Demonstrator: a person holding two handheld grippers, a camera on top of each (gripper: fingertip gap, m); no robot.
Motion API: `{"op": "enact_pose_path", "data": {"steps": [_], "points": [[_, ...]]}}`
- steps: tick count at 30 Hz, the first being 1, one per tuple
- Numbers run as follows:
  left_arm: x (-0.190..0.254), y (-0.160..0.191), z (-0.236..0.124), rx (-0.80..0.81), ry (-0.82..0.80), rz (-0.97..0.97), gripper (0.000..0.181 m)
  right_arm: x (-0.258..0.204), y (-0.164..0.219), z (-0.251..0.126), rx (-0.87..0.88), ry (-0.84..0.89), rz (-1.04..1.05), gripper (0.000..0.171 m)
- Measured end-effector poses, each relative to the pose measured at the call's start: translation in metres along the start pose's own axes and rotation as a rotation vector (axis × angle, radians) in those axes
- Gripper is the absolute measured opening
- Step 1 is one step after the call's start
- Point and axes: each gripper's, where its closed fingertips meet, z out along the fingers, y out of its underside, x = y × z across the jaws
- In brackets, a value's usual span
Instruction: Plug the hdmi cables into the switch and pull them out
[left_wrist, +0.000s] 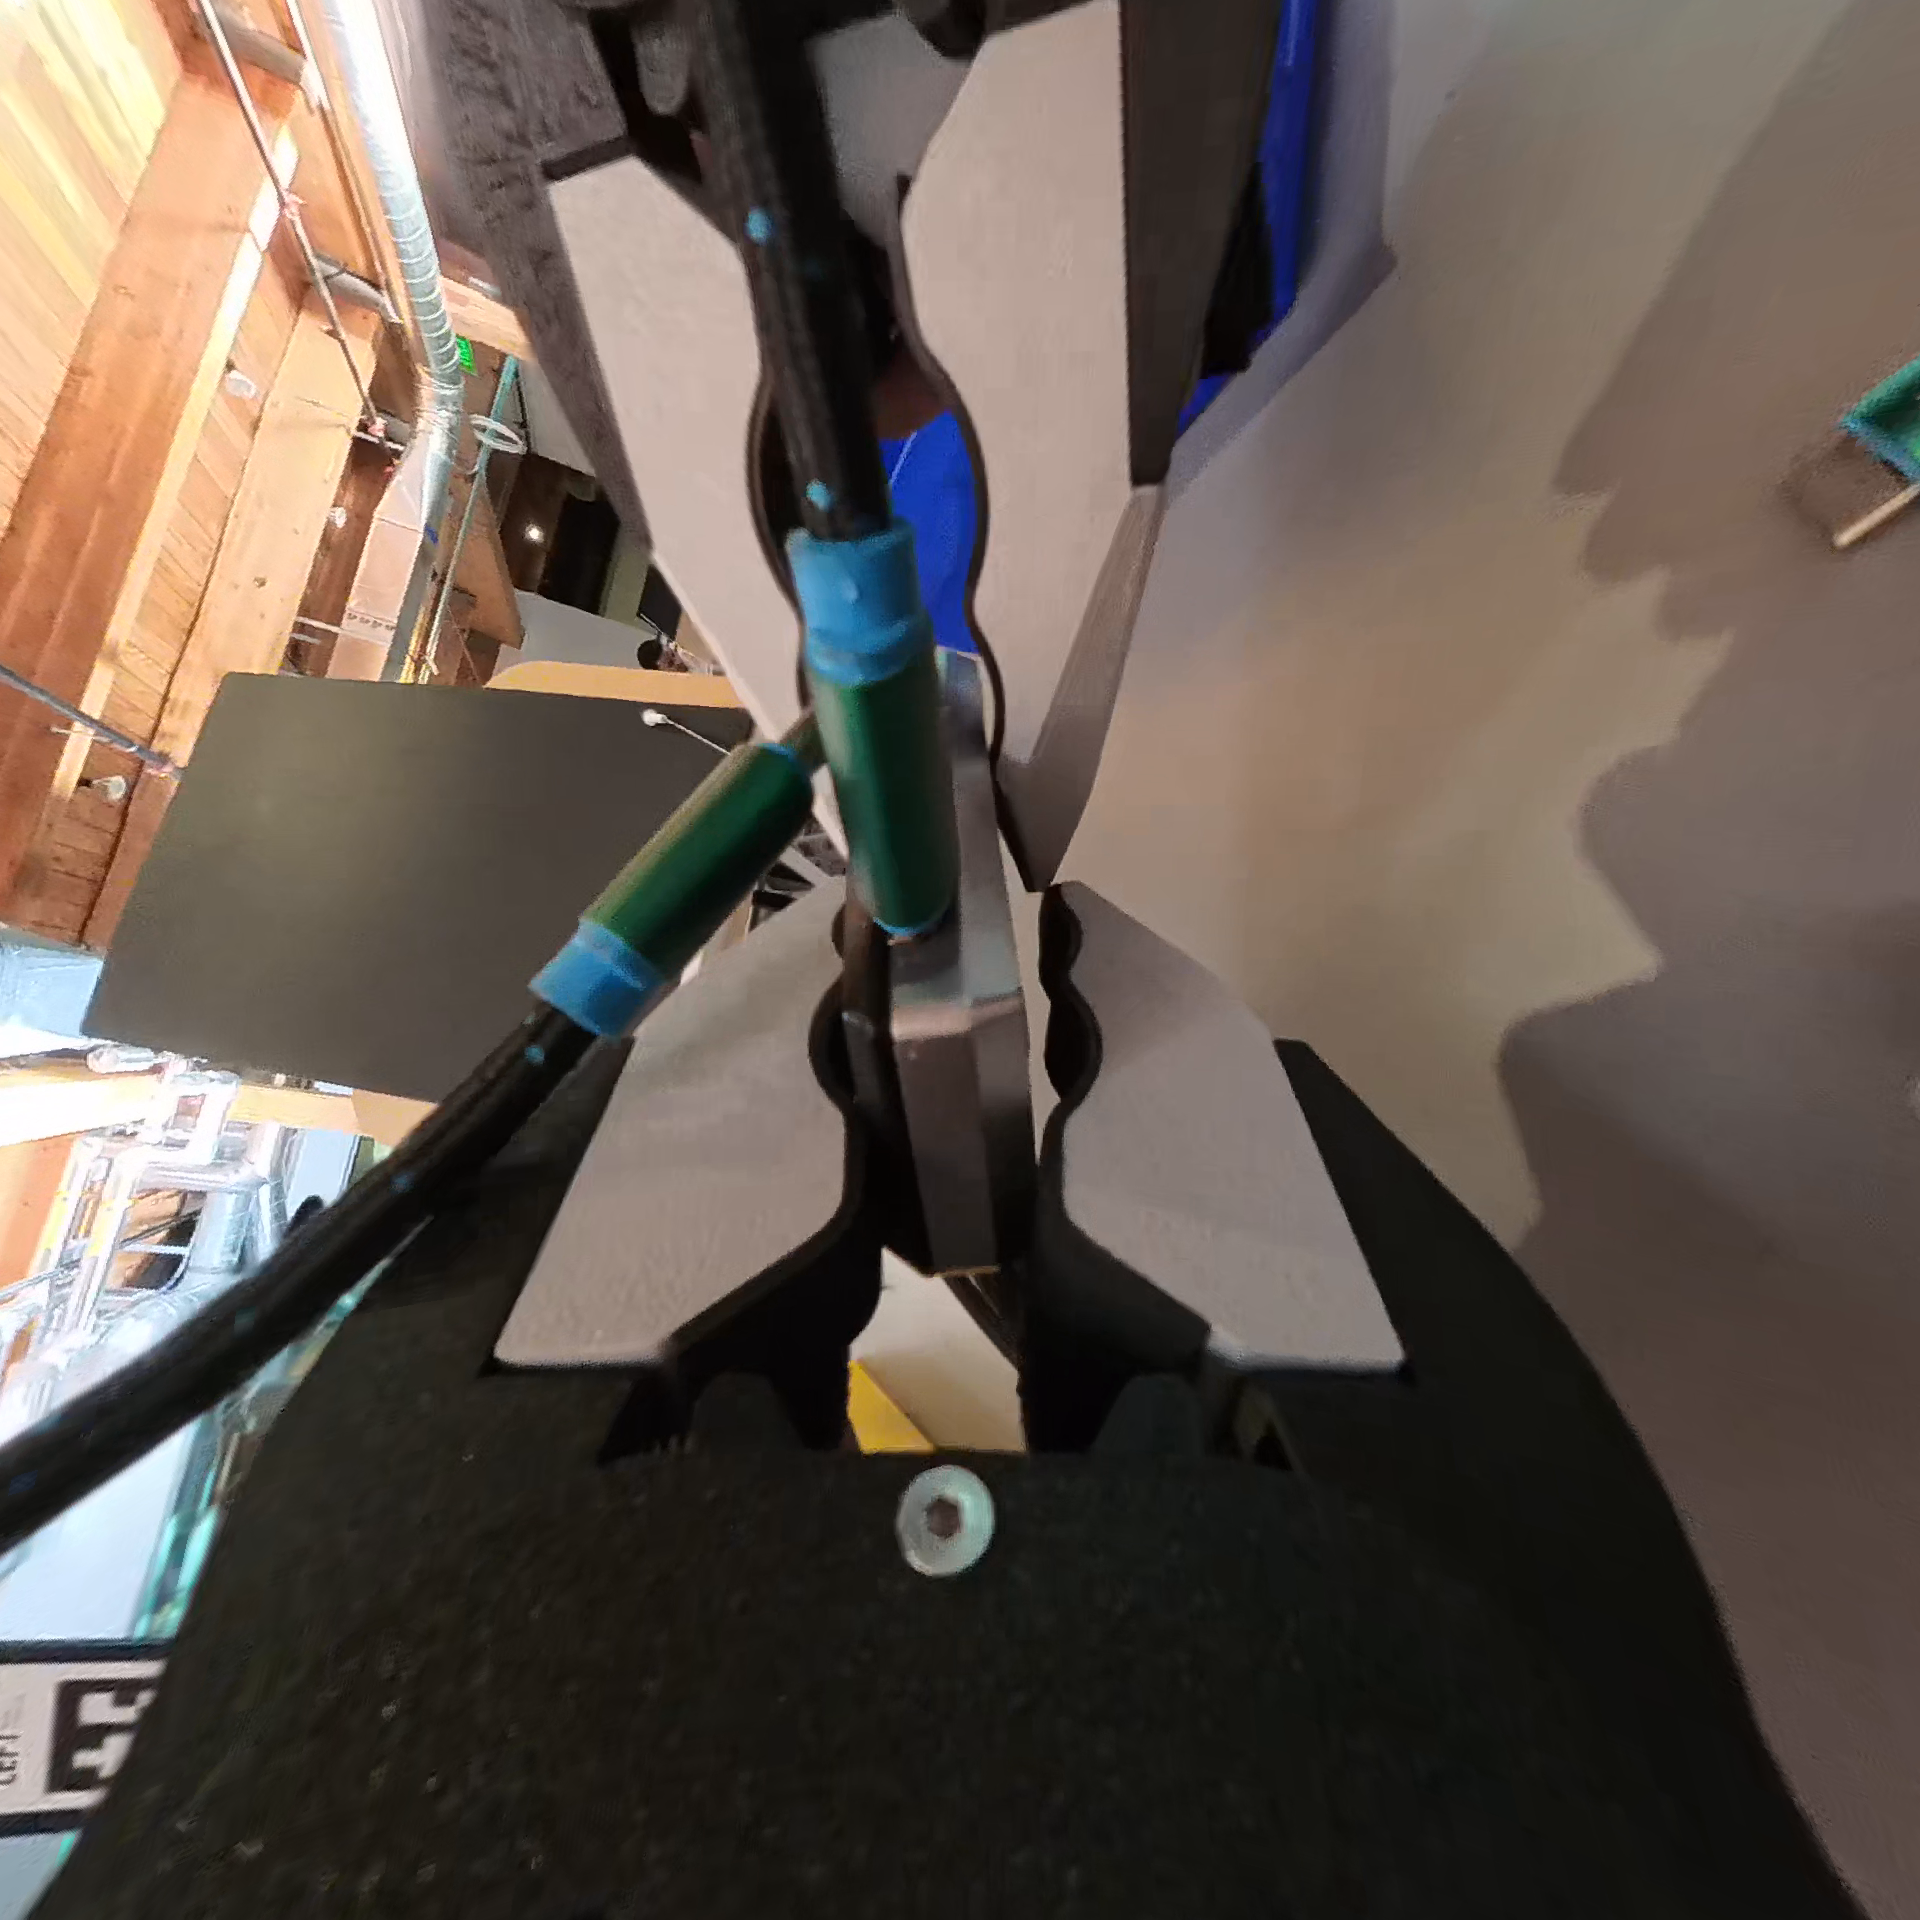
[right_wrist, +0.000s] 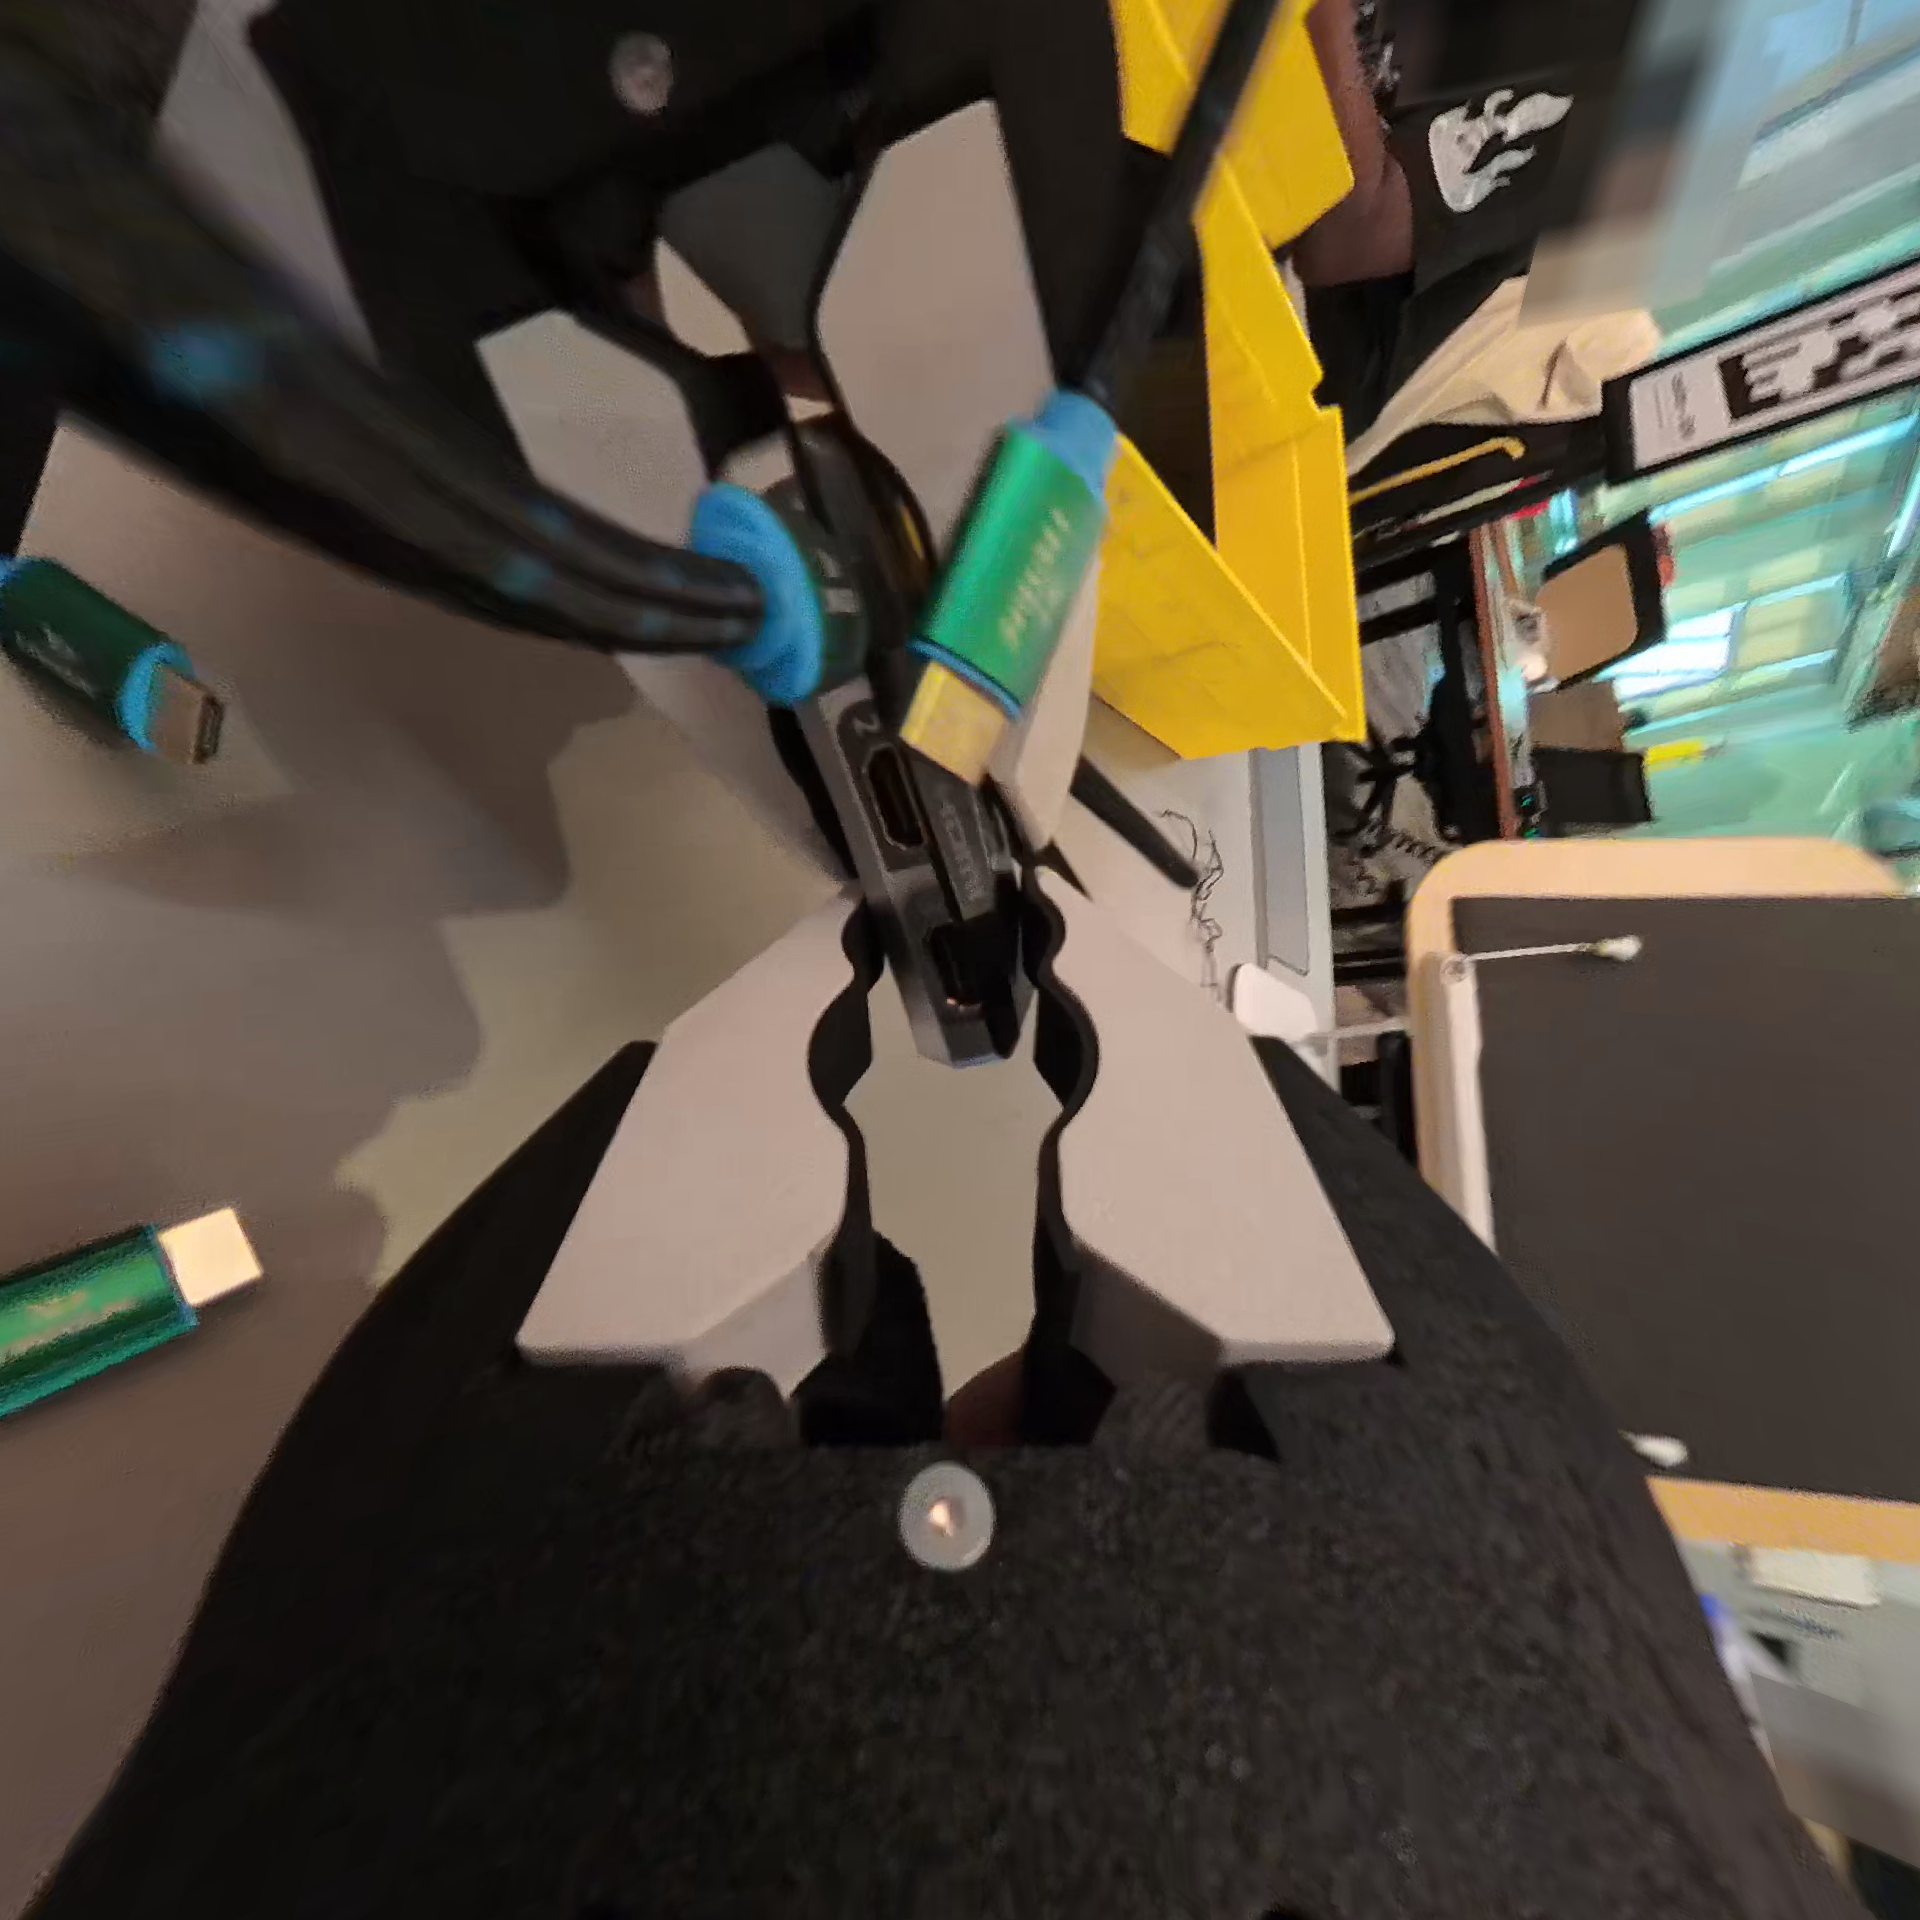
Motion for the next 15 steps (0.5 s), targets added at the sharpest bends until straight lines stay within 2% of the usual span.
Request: {"op": "enact_pose_path", "data": {"steps": [2,4,5,7,10,12,15], "points": [[-0.002,0.000,0.001,0.001,-0.012,-0.016,0.031,0.002,0.003,-0.005,0.014,-0.022,0.118,0.033],[-0.002,0.006,0.002,-0.016,-0.022,-0.010,0.031,0.010,0.005,-0.020,0.067,-0.045,0.329,0.057],[-0.002,0.009,0.001,-0.019,-0.020,-0.026,0.031,0.015,0.009,-0.029,0.096,-0.046,0.453,0.061],[-0.004,0.012,0.001,-0.026,-0.028,-0.068,0.031,0.011,0.019,-0.048,0.134,-0.097,0.738,0.061],[-0.009,0.013,0.003,-0.048,-0.047,-0.121,0.030,-0.030,0.029,-0.067,0.112,-0.188,1.096,0.061],[-0.012,0.015,0.005,-0.063,-0.053,-0.173,0.030,-0.065,0.031,-0.072,0.051,-0.140,1.133,0.060],[-0.017,0.019,0.008,-0.076,-0.051,-0.254,0.030,-0.110,0.037,-0.073,-0.131,-0.071,1.008,0.058]]}}
